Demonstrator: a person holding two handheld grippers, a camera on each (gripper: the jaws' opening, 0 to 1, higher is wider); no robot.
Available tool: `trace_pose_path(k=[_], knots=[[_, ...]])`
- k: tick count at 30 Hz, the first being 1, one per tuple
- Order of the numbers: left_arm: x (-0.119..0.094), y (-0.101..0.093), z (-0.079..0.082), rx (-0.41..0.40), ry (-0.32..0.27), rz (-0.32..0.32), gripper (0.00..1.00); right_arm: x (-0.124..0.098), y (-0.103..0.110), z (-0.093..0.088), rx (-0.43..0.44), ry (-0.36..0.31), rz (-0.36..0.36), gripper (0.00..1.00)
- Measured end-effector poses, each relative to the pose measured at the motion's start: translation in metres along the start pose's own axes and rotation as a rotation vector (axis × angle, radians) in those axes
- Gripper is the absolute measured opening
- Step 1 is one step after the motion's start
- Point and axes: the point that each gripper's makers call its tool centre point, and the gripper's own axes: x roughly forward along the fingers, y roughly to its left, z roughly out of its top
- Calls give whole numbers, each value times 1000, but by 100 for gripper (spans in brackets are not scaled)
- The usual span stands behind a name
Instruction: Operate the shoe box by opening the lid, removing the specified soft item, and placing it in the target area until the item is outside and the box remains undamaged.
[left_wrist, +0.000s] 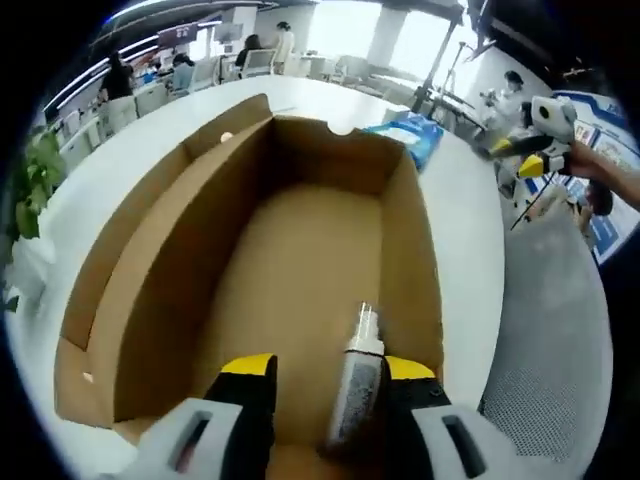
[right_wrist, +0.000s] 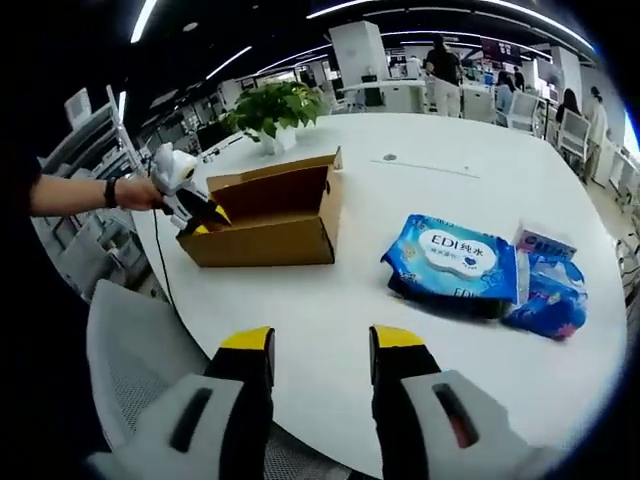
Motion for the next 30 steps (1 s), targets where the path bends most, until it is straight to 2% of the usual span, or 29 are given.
trace_pose_path(k=[5, 11, 13, 16, 22, 24, 26, 30], knots=[[5, -2, 2, 81, 36, -13, 41, -2, -2, -5, 5, 5, -5, 35], [15, -6, 2, 134, 79, -46, 42, -5, -3, -7, 16, 5, -10, 34], [19, -9, -2, 145, 112, -59, 42, -6, -6, -9, 14, 8, -14, 33], [22, -7, -6, 206, 155, -52, 42, -7, -7, -13, 8, 18, -16, 34], [35, -7, -18, 297, 229, -45, 35, -9, -7, -12, 20, 9, -25, 33], [33, -5, -17, 325, 235, -23, 32, -8, -6, -13, 17, 13, -24, 33], [33, -6, -18, 352, 234, -27, 22, -7, -5, -14, 13, 17, -19, 32], [33, -4, -16, 372, 226, -26, 20, -4, -3, -16, 14, 22, -14, 32]])
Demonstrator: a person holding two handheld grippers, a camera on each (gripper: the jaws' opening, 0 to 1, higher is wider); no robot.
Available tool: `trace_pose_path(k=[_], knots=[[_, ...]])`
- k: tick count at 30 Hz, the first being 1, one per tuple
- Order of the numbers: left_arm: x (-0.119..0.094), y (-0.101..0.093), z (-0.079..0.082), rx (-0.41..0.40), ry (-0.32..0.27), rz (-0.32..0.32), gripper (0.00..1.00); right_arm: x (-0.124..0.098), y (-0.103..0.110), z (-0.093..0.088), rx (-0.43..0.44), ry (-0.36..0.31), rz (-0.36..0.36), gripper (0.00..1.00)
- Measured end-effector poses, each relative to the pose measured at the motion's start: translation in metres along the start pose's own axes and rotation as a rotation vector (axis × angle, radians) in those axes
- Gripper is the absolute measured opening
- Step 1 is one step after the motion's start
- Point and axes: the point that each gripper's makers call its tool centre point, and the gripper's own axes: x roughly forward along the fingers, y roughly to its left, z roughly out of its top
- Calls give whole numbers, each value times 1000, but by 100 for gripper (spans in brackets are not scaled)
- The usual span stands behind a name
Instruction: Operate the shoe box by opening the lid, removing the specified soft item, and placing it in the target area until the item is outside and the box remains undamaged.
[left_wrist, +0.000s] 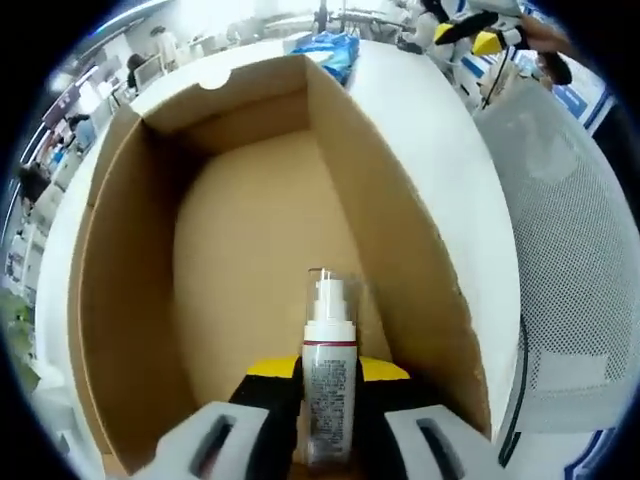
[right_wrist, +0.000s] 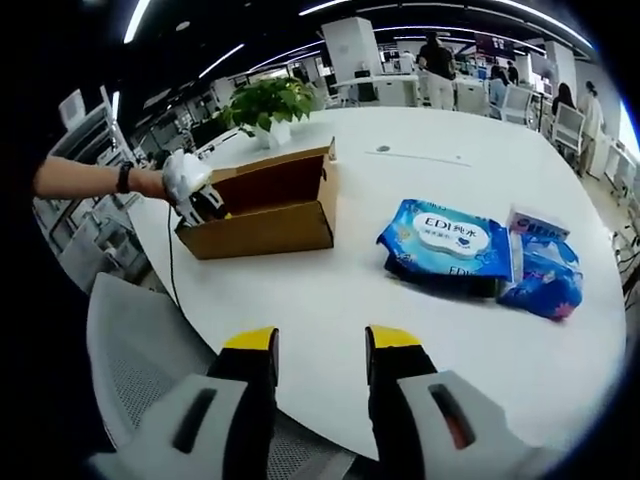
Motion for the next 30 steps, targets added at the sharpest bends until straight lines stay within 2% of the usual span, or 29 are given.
trace_pose_path(k=[4, 8, 16, 26, 30], knots=[[-2, 1, -1, -32, -10, 7, 20, 3, 5, 0, -8, 3, 12, 32], [-3, 1, -3, -31, -13, 13, 20, 5, 7, 1, -10, 2, 17, 32], [-11, -2, 3, -38, -35, 26, 20, 10, 14, 3, -24, 3, 32, 32], [-31, 4, 21, -39, -96, 63, 20, 15, 20, 17, -43, -13, 50, 32], [-45, 7, 39, -36, -149, 81, 20, 17, 21, 24, -55, -22, 56, 32]])
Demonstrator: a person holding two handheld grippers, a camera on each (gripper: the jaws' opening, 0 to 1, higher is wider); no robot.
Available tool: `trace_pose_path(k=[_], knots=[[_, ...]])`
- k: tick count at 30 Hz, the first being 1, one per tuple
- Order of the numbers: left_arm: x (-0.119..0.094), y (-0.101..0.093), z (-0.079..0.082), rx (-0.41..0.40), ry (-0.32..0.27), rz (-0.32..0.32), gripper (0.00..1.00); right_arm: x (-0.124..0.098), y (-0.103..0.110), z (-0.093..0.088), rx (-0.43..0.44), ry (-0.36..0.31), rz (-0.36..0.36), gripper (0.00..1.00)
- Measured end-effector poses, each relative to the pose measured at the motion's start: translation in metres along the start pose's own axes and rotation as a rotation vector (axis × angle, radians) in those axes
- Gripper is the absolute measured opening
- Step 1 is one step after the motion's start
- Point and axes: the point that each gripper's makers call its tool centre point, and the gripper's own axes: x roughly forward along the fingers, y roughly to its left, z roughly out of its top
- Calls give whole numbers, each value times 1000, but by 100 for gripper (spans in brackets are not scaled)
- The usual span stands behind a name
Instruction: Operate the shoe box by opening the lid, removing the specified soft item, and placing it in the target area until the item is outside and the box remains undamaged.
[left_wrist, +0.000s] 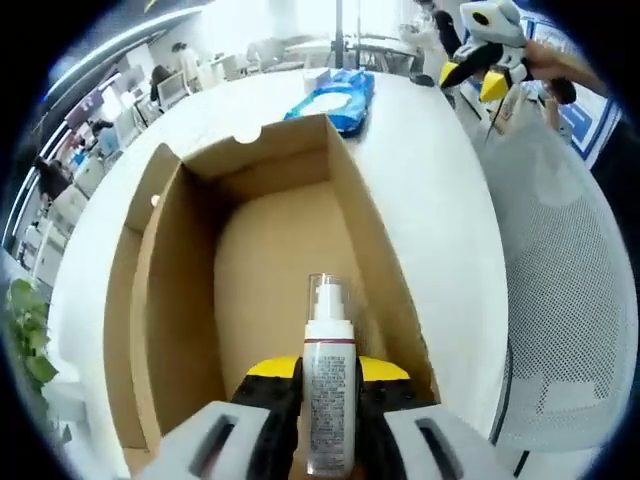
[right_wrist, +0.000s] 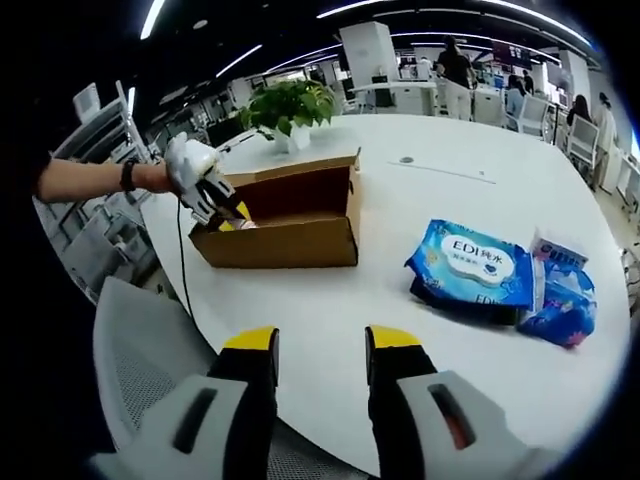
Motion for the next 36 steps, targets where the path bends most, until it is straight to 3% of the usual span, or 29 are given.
trace_pose_path(k=[8, 14, 19, 27, 36], knots=[[-18, -1, 37, 35, -74, 22, 20, 3, 7, 18, -46, -24, 28, 33], [-36, -19, 85, 129, -185, 1, 20, 2, 22, 40, -116, -86, 99, 36], [-46, -36, 114, 189, -231, -31, 20, 1, 30, 50, -192, -92, 121, 37], [-53, -64, 143, 270, -276, -96, 20, 1, 44, 68, -273, -115, 155, 37], [-62, -88, 161, 327, -314, -140, 20, -4, 66, 80, -380, -144, 210, 36]])
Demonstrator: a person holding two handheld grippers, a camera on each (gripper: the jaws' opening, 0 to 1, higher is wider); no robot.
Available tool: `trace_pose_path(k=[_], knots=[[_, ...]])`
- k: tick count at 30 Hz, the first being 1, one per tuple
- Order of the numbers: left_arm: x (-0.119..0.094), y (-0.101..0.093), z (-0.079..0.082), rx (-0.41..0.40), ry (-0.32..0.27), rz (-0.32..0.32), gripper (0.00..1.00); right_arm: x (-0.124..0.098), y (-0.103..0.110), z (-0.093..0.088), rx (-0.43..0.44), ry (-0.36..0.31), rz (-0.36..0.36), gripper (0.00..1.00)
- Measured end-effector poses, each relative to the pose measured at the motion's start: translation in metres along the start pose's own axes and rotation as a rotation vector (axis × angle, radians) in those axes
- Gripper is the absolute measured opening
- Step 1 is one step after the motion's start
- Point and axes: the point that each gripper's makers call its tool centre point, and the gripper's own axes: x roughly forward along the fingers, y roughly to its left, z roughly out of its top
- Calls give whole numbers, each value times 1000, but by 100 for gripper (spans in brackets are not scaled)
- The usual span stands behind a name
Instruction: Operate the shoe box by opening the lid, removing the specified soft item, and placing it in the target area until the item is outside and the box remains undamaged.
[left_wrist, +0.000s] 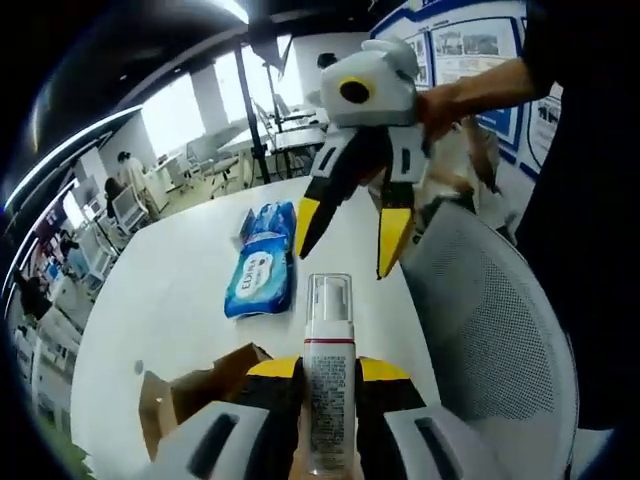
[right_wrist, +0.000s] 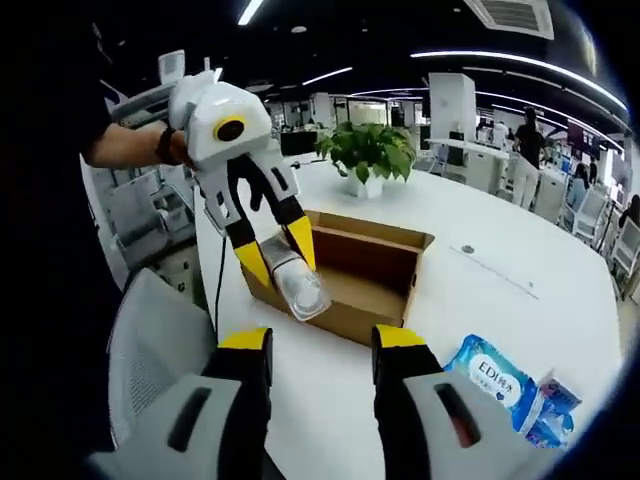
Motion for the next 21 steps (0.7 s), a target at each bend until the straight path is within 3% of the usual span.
trace_pose_path(k=[6, 16, 21], knots=[[-1, -9, 14, 20, -32, -33, 20, 5, 23, 9, -98, 3, 66, 36], [-9, -24, 38, 33, -113, -115, 20, -1, 34, 22, -164, -31, 111, 26], [-9, -24, 41, 19, -132, -145, 20, -4, 40, 28, -175, -53, 130, 20]])
